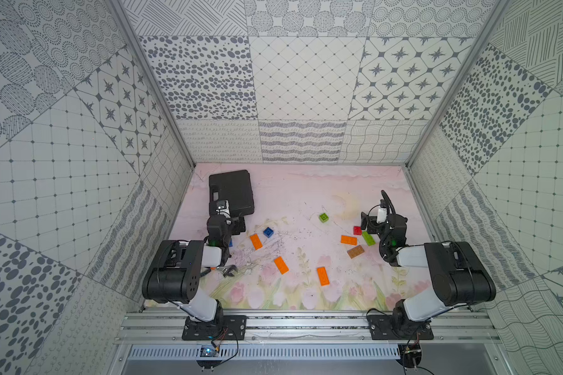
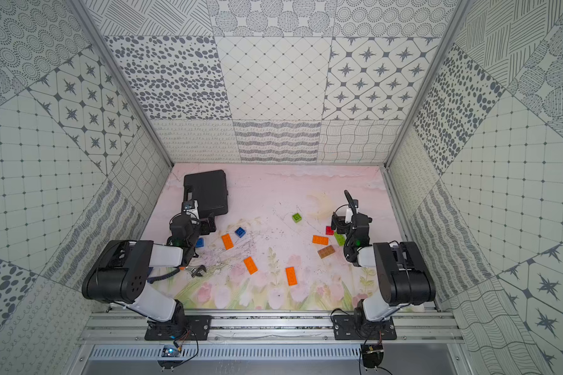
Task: Assemble the number 5 with lego
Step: Move the lego brick at the center of the board.
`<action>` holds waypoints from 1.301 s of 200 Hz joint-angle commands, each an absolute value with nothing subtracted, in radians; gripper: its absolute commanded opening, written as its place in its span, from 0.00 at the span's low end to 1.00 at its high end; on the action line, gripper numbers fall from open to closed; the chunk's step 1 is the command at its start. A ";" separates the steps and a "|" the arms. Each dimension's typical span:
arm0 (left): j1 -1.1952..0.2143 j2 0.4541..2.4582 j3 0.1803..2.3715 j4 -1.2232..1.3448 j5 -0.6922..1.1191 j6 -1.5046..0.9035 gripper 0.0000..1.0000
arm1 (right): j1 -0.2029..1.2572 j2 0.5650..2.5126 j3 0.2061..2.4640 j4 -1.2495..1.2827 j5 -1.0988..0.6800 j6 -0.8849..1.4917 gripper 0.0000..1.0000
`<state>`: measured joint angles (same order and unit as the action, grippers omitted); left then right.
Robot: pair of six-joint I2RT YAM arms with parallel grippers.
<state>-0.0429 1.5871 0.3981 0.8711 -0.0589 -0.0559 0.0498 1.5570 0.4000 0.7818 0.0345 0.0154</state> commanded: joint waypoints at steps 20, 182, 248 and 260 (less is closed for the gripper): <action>-0.036 1.584 0.410 0.872 -0.045 -0.041 0.98 | 0.044 1.554 0.417 0.827 0.040 0.023 0.99; -0.061 1.380 0.402 0.687 -0.258 -0.132 0.99 | 0.077 1.413 0.479 0.582 0.147 0.044 0.99; -0.061 1.077 0.403 0.409 -0.312 -0.324 0.99 | 0.066 1.143 0.666 -0.139 0.220 0.355 0.99; -0.060 1.056 0.456 0.286 -0.310 -0.390 0.98 | 0.063 1.126 0.692 -0.213 0.218 0.491 0.99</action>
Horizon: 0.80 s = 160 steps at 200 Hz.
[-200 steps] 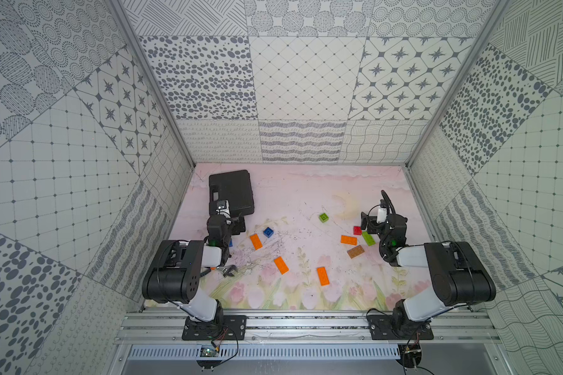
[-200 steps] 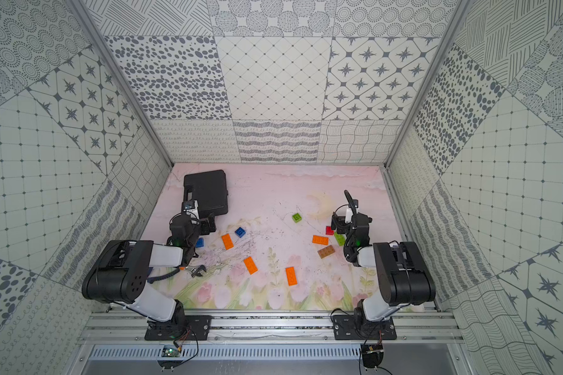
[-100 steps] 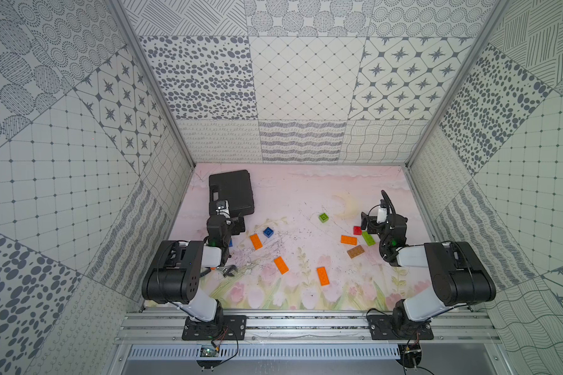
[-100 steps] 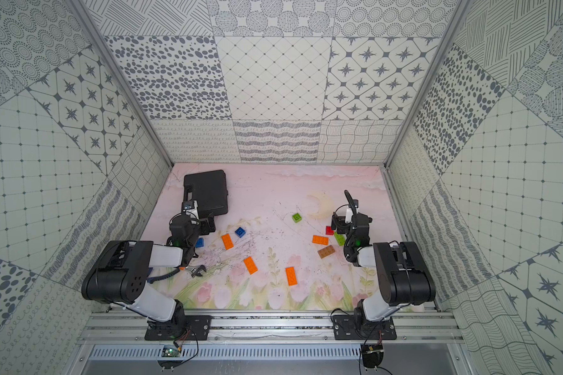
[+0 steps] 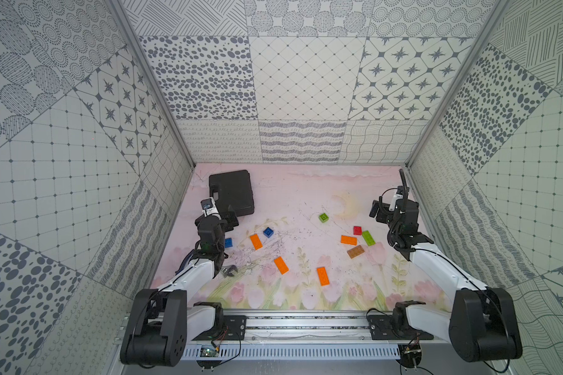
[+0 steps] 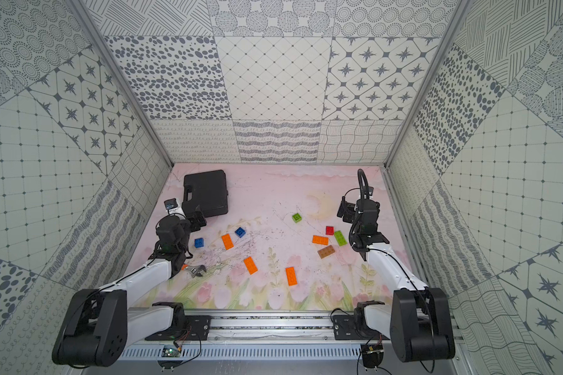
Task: Assemble the number 5 with lego
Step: Move the lego brick at the center of the board.
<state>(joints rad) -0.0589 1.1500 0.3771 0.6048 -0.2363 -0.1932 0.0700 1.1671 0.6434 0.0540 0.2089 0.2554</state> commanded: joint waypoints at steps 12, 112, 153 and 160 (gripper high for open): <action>-0.061 1.038 0.502 0.184 -0.274 -0.445 0.99 | 0.045 1.115 0.717 -0.280 0.107 0.589 0.99; -0.031 0.988 0.649 -0.257 0.120 -0.800 0.99 | -0.013 1.068 0.705 -0.534 -0.473 0.655 0.99; -0.056 1.000 0.582 -0.160 0.363 -0.863 0.99 | 0.149 1.024 0.680 -0.637 -0.323 0.678 0.97; -0.085 0.995 0.571 -0.144 0.366 -0.866 0.99 | 0.195 1.029 0.674 -0.640 -0.301 0.691 0.97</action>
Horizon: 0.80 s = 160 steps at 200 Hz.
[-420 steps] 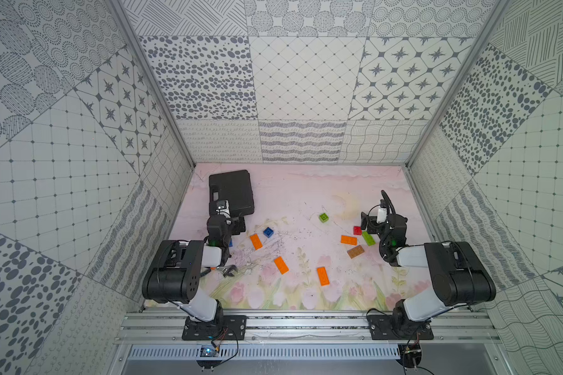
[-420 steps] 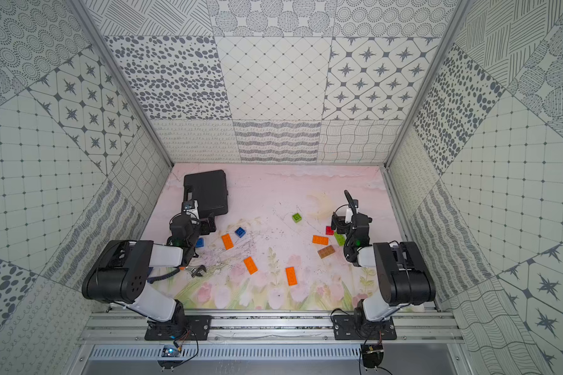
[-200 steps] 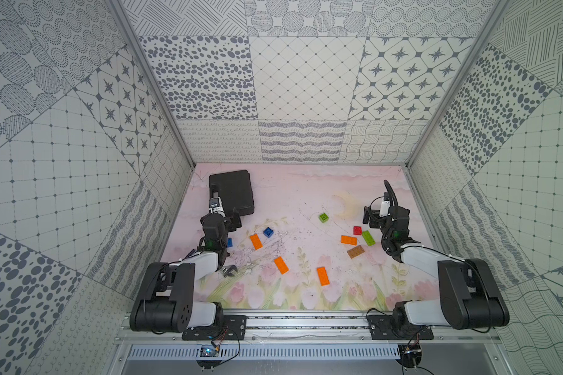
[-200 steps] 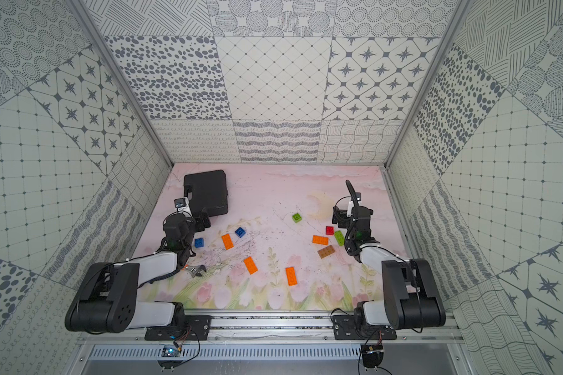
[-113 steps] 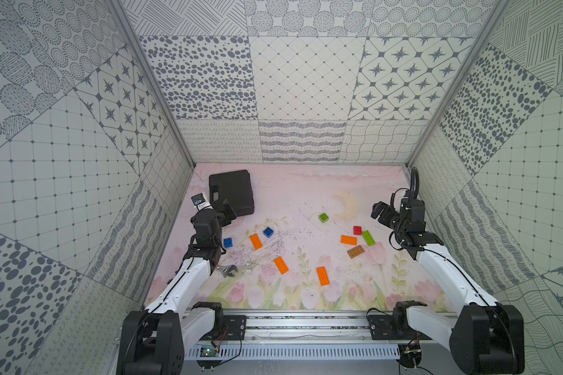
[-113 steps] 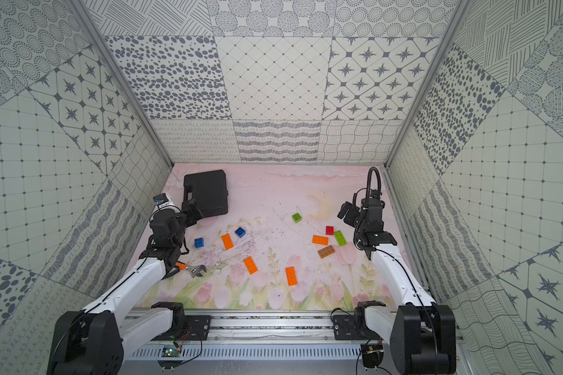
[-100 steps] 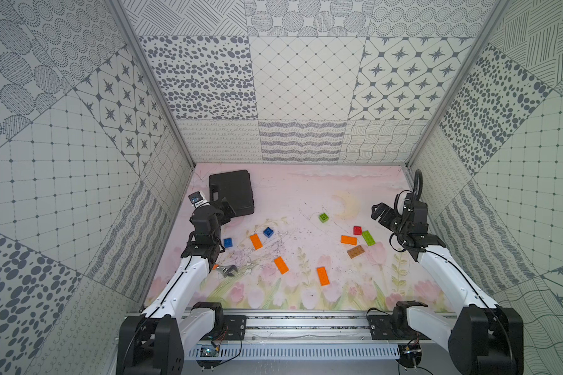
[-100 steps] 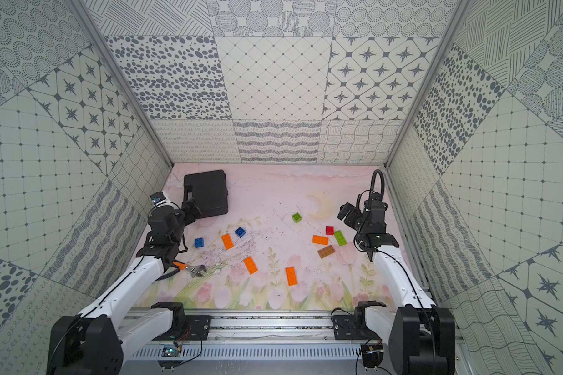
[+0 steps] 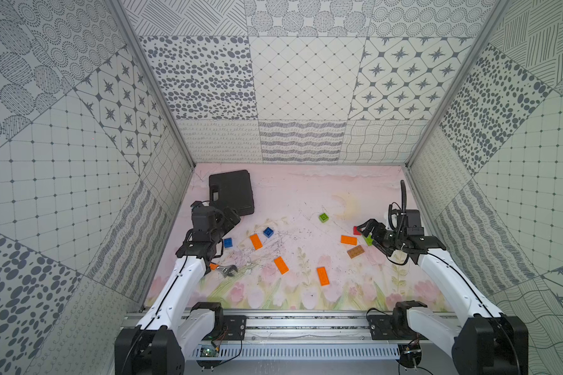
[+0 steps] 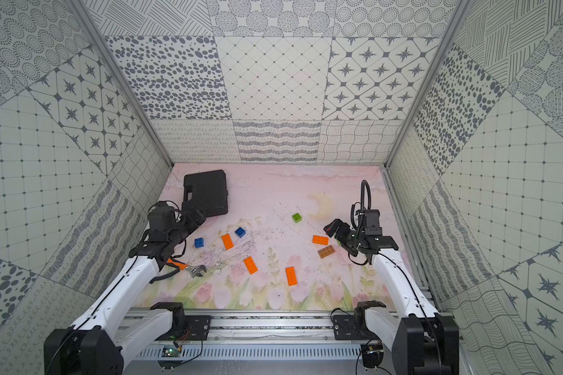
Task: Assemble the number 5 with lego
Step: Move the lego brick at the center of the board.
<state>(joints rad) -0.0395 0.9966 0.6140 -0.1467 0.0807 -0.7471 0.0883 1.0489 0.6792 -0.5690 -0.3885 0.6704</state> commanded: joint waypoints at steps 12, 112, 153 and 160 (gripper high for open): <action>-0.148 0.989 0.571 -0.161 0.345 -0.852 0.99 | 0.287 1.042 0.665 -0.639 -0.266 0.726 0.97; -0.642 1.060 0.582 -0.174 0.220 -0.773 0.99 | 0.685 1.181 0.667 -0.592 -0.084 0.852 0.80; -0.728 1.096 0.604 -0.163 0.170 -0.761 0.99 | 0.774 1.266 0.690 -0.512 -0.125 0.844 0.76; -0.734 1.100 0.608 -0.165 0.163 -0.759 0.99 | 0.790 1.287 0.705 -0.520 -0.117 0.839 0.75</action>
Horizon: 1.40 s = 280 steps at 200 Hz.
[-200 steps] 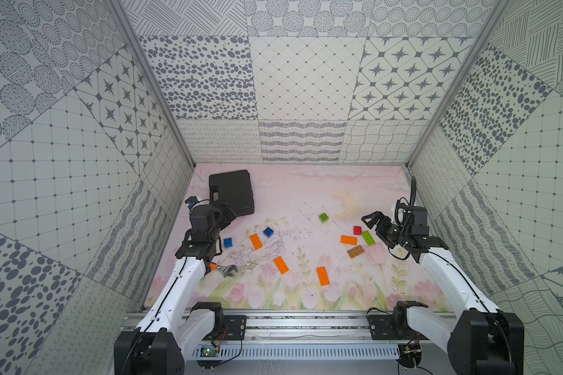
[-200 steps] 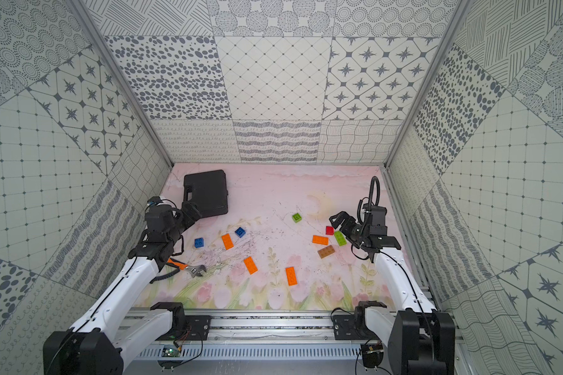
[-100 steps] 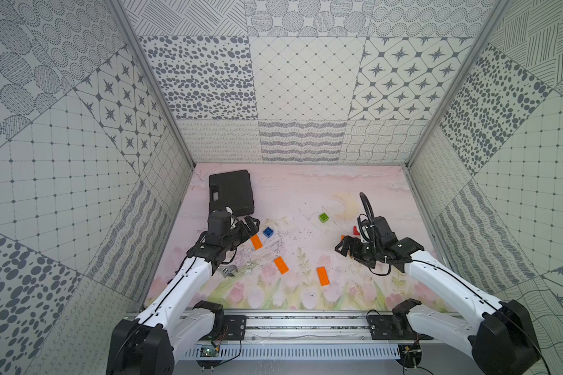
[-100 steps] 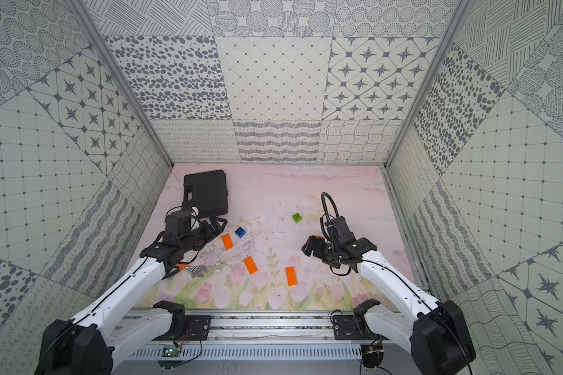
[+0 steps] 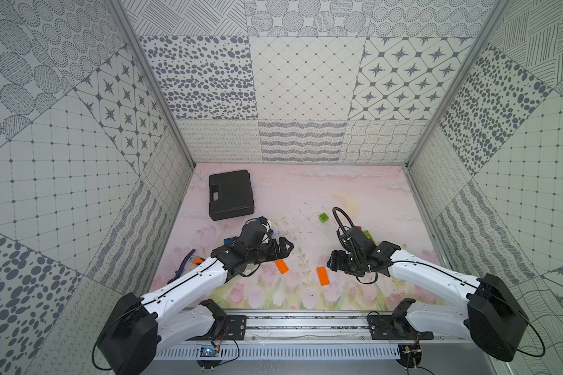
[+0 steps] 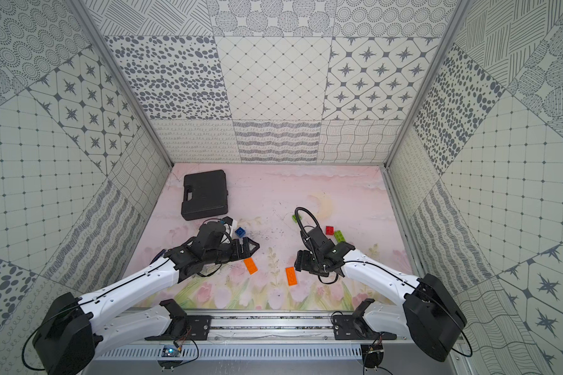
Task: Assemble the number 5 with lego
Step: Move the lego brick at the center of the board.
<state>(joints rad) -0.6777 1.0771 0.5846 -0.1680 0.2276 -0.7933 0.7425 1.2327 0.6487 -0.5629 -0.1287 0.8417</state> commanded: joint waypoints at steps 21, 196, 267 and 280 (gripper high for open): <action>-0.738 1.099 0.616 -0.176 0.145 -0.753 0.99 | 0.827 1.343 0.747 -0.557 -0.073 0.829 0.69; -0.738 0.924 0.678 -0.431 -0.163 -0.727 0.99 | 0.956 1.644 0.857 -0.244 -0.371 0.906 0.62; -0.737 0.970 0.670 -0.359 -0.051 -0.738 0.99 | 0.877 1.571 0.884 -0.291 -0.261 0.909 0.61; -0.739 1.016 0.673 -0.304 0.023 -0.736 0.99 | 0.796 1.488 0.840 -0.369 -0.188 0.884 0.61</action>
